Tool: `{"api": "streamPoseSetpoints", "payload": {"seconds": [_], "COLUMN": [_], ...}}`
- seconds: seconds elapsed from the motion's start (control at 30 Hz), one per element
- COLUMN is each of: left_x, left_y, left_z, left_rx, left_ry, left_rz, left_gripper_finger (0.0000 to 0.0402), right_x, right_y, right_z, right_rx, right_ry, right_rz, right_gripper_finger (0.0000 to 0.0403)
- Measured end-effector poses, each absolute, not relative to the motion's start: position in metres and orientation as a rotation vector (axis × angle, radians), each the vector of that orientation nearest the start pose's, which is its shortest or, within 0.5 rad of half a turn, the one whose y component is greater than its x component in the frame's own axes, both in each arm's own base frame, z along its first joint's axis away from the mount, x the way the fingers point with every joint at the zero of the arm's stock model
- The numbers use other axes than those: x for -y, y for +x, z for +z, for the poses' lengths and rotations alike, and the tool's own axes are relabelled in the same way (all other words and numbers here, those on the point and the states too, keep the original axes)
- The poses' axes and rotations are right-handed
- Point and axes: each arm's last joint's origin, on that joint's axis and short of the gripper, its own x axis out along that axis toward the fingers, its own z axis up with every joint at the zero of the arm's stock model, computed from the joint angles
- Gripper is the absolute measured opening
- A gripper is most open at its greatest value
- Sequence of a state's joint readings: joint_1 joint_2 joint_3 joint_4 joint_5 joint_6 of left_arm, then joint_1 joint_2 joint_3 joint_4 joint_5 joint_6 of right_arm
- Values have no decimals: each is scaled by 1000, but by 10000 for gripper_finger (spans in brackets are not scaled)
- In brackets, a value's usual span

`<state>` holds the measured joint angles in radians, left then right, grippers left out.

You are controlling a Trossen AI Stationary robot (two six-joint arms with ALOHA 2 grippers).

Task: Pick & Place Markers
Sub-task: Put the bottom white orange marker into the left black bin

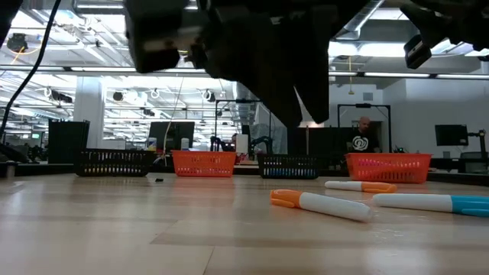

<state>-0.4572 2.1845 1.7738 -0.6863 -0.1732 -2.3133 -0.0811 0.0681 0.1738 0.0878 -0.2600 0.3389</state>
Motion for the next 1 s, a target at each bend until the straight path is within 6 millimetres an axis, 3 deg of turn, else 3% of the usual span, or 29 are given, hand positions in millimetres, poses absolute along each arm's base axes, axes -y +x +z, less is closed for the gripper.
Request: {"api": "streamPoseSetpoints", "payload": {"seconds": [0.27,0.57,0.73,1.0], "left_x": [201,210,206,206], "left_y": [423,442,437,436], "left_z": [182,156,166,162], "left_rx": [-761,-796,-773,-804], "left_ry": [-1746,-1736,-1706,-1697], "left_rz": [1007,1041,1097,1121], "left_gripper_finger": [97,97,97,97], "right_x": [0,0,0,0], "right_y": [88,88,89,89], "right_z": [225,225,225,225], "right_rx": [157,153,153,152], "right_ry": [295,297,299,299], "right_rz": [208,207,208,208], "right_gripper_finger": [63,63,63,63]}}
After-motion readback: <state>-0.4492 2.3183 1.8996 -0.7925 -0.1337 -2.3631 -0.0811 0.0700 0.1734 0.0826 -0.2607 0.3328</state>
